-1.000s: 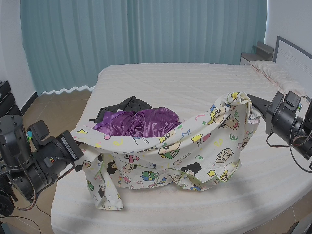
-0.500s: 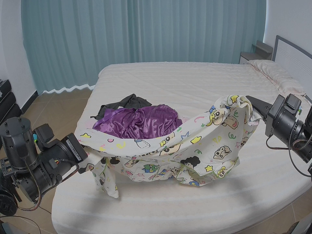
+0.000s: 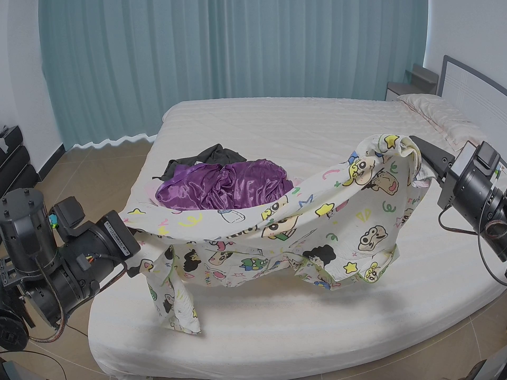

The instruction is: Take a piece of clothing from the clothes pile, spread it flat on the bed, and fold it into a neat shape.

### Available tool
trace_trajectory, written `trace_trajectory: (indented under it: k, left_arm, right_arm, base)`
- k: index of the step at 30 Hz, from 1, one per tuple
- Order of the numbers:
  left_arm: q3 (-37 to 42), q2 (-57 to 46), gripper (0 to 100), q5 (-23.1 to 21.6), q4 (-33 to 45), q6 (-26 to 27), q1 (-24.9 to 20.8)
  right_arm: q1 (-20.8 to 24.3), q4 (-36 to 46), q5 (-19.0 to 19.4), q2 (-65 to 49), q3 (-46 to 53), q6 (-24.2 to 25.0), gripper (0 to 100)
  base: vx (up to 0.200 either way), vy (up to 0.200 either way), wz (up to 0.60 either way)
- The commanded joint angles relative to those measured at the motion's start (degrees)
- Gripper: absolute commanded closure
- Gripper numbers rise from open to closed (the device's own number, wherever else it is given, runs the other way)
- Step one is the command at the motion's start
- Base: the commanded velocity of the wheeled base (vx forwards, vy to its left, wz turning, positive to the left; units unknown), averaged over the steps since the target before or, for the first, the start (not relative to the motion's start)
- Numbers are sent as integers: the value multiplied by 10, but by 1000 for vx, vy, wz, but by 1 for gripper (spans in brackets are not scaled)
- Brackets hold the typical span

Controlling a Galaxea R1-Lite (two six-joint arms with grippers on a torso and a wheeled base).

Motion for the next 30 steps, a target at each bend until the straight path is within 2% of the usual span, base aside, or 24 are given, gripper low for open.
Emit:
trace_trajectory:
  k: [1,17,30]
  left_arm:
    - [1,1,100,0,0,-1,0]
    - [1,2,100,-1,0,-2,-7]
    - [5,4,100,-3,0,2,-38]
  right_arm:
    - [0,2,0,-15,0,0,100]
    - [-1,7,-1,-22,8,-1,100]
    - [-5,7,-1,-14,53,-6,100]
  base:
    - [0,0,0]
    - [0,-200,0]
    - [0,-200,0]
